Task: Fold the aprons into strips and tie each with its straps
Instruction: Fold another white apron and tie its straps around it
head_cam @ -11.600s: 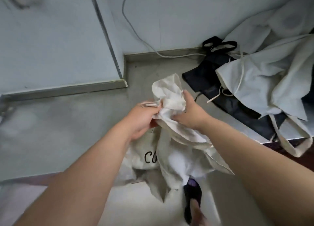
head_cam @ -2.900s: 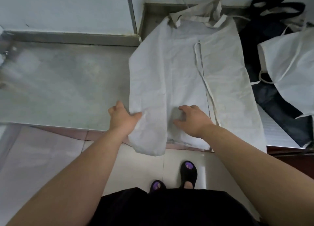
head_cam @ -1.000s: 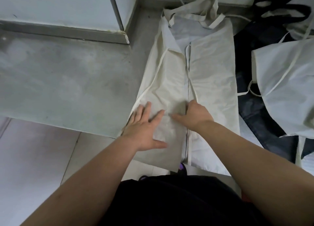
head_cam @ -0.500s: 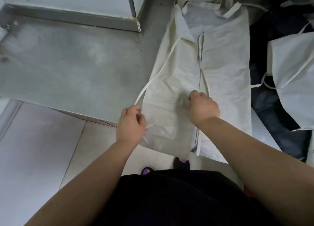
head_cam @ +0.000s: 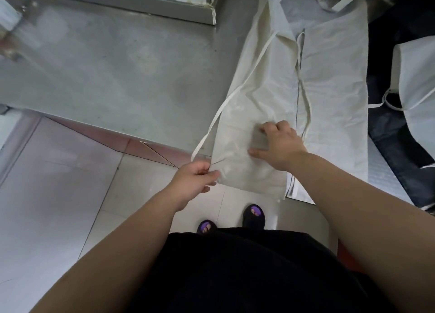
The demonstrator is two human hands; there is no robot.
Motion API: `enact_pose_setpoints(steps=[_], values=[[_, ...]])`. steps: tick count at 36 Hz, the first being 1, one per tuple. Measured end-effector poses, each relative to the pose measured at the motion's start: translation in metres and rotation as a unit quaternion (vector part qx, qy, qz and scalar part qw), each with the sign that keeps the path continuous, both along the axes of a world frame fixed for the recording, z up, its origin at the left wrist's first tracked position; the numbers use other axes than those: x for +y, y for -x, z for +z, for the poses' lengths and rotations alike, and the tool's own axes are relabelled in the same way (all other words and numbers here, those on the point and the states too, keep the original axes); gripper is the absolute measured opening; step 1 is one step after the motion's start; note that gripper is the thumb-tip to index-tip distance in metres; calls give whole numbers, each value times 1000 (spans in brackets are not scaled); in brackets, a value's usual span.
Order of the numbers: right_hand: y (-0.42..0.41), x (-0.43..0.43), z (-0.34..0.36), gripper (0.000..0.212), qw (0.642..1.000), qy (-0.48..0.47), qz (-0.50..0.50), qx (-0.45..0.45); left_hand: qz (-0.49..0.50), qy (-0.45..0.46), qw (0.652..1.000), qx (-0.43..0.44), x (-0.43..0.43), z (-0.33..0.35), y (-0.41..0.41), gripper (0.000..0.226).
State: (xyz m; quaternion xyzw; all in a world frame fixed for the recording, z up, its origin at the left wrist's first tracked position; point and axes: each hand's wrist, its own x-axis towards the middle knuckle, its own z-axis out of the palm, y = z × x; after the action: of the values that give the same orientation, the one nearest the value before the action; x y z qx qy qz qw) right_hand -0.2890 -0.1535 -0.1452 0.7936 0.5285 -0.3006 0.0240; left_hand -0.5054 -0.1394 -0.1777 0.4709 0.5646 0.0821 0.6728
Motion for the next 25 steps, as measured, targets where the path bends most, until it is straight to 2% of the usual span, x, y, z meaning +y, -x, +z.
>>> enact_pose_setpoints(steps=[3, 7, 9, 13, 16, 18, 21, 25], values=[[2, 1, 0, 69, 1000, 2, -4, -6, -13, 16, 1000, -6, -1, 0, 4, 4], [5, 1, 2, 69, 1000, 4, -6, -4, 6, 100, 995, -24, -6, -2, 7, 10], [6, 0, 1, 69, 1000, 3, -5, -2, -20, 115, 993, -8, -9, -2, 4, 14], [2, -1, 3, 77, 1000, 12, 4, 16, -55, 27, 996, 69, -5, -8, 0, 14], [-2, 1, 9, 85, 998, 39, 15, 38, -68, 25, 996, 46, 0, -3, -3, 11], [-4, 3, 13, 87, 998, 54, 21, 36, -31, 28, 999, 14, 4, 1, -8, 22], [-4, 5, 15, 81, 998, 53, 21, 10, 45, -34, 998, 3, 13, 2, -16, 30], [-6, 7, 13, 70, 999, 45, 24, 13, 27, -155, 986, 60, 21, 9, -29, 32]])
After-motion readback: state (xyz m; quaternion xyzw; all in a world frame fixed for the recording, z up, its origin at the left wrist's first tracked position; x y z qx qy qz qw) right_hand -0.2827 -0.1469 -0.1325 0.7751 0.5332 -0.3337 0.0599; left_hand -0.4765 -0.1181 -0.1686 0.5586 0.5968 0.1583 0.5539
